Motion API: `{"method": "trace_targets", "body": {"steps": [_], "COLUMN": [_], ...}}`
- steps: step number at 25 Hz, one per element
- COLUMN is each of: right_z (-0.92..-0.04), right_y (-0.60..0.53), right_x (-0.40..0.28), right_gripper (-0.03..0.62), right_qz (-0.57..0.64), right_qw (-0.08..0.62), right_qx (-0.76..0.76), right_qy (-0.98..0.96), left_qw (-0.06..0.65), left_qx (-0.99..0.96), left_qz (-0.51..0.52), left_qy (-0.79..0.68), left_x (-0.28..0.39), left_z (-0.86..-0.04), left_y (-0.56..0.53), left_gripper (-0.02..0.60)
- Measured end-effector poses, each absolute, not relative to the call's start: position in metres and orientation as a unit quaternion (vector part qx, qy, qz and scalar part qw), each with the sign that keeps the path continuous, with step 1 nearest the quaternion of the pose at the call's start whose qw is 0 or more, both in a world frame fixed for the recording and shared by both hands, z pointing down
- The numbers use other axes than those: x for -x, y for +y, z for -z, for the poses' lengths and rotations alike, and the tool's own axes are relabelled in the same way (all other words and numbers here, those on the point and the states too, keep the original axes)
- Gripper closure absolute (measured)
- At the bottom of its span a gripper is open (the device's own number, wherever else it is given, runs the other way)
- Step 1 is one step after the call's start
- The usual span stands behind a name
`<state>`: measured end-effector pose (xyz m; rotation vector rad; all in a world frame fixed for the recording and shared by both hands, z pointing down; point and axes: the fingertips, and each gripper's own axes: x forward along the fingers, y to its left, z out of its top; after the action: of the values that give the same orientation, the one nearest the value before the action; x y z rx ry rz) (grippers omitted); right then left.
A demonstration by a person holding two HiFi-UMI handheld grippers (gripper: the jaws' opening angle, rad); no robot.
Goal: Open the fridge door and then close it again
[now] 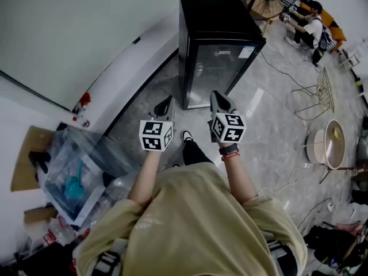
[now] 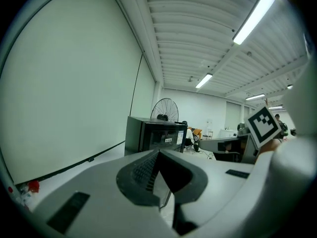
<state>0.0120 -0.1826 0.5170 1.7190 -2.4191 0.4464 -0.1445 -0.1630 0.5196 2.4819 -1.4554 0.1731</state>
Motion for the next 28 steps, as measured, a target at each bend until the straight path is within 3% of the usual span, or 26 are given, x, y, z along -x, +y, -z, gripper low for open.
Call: {"method": "trace_targets", "body": {"steps": [28], "right_z": [-0.487], "right_y": [-0.105], "right_x": [0.005], "right_gripper": [0.571], "right_qz": [-0.080], "right_qw": [0.049], "right_qx": [-0.581], "right_qy": [-0.809], "left_qw": [0.090], "left_qx": [-0.854], "left_qz": [-0.025], "left_qy": [-0.512], "left_x": [0.146], "left_z": [-0.496], "left_y": [-0.105], "left_gripper": [0.563]}}
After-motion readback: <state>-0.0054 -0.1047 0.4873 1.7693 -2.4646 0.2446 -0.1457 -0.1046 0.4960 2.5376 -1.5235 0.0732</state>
